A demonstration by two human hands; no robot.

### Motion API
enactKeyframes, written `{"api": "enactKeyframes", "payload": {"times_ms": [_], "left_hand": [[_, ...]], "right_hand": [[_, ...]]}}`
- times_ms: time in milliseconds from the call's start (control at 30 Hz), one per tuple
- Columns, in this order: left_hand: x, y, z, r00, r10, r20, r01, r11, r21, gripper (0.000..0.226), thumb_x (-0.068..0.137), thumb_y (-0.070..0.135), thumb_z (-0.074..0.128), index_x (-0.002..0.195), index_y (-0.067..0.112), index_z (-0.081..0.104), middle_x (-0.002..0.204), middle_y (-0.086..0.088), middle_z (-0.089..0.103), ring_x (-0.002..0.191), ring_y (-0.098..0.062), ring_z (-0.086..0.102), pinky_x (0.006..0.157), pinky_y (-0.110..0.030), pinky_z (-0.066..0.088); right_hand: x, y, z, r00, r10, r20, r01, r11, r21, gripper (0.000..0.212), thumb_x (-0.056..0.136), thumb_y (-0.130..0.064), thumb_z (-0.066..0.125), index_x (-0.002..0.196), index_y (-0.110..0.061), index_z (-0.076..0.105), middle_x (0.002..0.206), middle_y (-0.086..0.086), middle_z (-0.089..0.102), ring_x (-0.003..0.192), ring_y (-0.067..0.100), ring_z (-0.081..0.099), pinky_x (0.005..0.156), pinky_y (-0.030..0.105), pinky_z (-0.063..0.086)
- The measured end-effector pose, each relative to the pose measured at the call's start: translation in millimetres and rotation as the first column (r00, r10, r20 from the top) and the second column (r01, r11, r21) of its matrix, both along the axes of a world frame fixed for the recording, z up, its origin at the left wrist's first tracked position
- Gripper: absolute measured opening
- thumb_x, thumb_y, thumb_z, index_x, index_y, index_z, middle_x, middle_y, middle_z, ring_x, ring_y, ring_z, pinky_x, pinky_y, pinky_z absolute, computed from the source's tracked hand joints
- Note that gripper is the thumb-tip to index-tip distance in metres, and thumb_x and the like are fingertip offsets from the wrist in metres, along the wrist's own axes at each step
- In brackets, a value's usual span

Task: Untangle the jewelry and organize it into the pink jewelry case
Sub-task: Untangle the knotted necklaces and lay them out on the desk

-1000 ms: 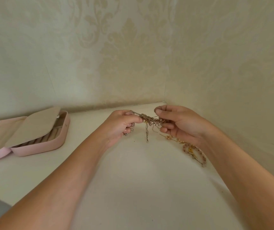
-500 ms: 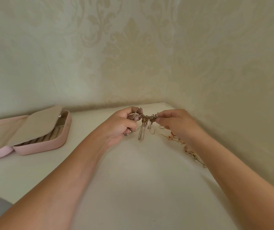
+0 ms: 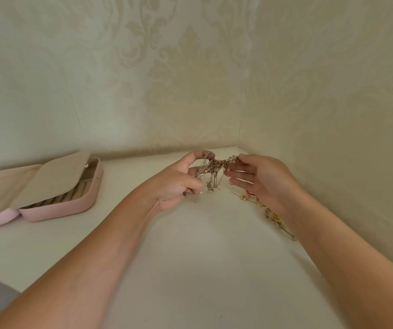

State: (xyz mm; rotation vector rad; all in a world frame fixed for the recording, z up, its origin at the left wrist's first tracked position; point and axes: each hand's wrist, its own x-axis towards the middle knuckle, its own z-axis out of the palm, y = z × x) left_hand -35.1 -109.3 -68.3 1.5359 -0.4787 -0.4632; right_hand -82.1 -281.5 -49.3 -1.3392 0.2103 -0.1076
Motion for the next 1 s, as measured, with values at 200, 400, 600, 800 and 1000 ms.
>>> {"api": "enactKeyframes", "payload": {"times_ms": [200, 400, 600, 800, 1000], "left_hand": [[-4.0, 1.6, 3.7, 0.996, -0.086, 0.001, 0.086, 0.996, -0.004, 0.074, 0.057, -0.014, 0.044, 0.113, 0.032, 0.055, 0.082, -0.001, 0.053, 0.054, -0.005, 0.047, 0.045, -0.014, 0.027], [-5.3, 3.0, 3.7, 0.983, -0.180, -0.018, 0.180, 0.983, 0.022, 0.074, 0.058, -0.011, 0.045, 0.117, 0.034, 0.056, 0.084, 0.001, 0.056, 0.059, -0.008, 0.039, 0.042, -0.012, 0.028], [-6.4, 4.4, 12.1, 0.981, -0.145, -0.133, 0.120, 0.977, -0.178, 0.048, 0.073, 0.005, 0.070, 0.115, 0.029, 0.062, 0.093, -0.001, 0.050, 0.060, -0.005, 0.046, 0.042, -0.009, 0.037], [-5.2, 0.9, 11.3, 0.973, -0.008, -0.232, -0.065, 0.950, -0.307, 0.018, 0.083, 0.018, 0.057, 0.100, 0.021, 0.063, 0.080, 0.003, 0.053, 0.052, -0.003, 0.046, 0.032, -0.007, 0.029], [8.4, 3.2, 7.1, 0.951, 0.198, -0.239, -0.270, 0.907, -0.322, 0.016, 0.097, 0.011, 0.049, 0.083, 0.013, 0.056, 0.071, 0.002, 0.045, 0.049, -0.003, 0.035, 0.034, -0.010, 0.024]], "right_hand": [[-4.9, 9.0, -7.6, 0.987, 0.065, 0.146, 0.037, 0.793, -0.608, 0.018, 0.084, -0.028, 0.072, 0.097, -0.020, 0.063, 0.095, -0.009, 0.069, 0.083, 0.006, 0.064, 0.059, 0.015, 0.045], [-6.1, 14.3, -14.5, 0.984, 0.054, 0.170, 0.077, 0.731, -0.678, 0.011, 0.077, -0.017, 0.078, 0.079, -0.018, 0.067, 0.074, -0.003, 0.072, 0.063, 0.007, 0.064, 0.061, 0.020, 0.046], [-4.6, 10.0, -10.5, 0.974, 0.003, 0.228, 0.145, 0.763, -0.630, 0.019, 0.086, -0.008, 0.057, 0.073, -0.012, 0.070, 0.057, -0.006, 0.060, 0.046, 0.003, 0.044, 0.050, 0.022, 0.036], [-3.8, 10.1, -7.2, 0.981, 0.109, 0.164, -0.008, 0.854, -0.521, 0.035, 0.092, 0.003, 0.043, 0.082, -0.018, 0.069, 0.064, 0.004, 0.068, 0.059, 0.018, 0.064, 0.064, 0.031, 0.049], [-3.5, 5.3, -5.2, 0.971, 0.177, 0.162, -0.120, 0.943, -0.310, 0.018, 0.095, -0.010, 0.054, 0.089, -0.012, 0.071, 0.085, 0.006, 0.073, 0.078, 0.016, 0.067, 0.079, 0.025, 0.054]]}}
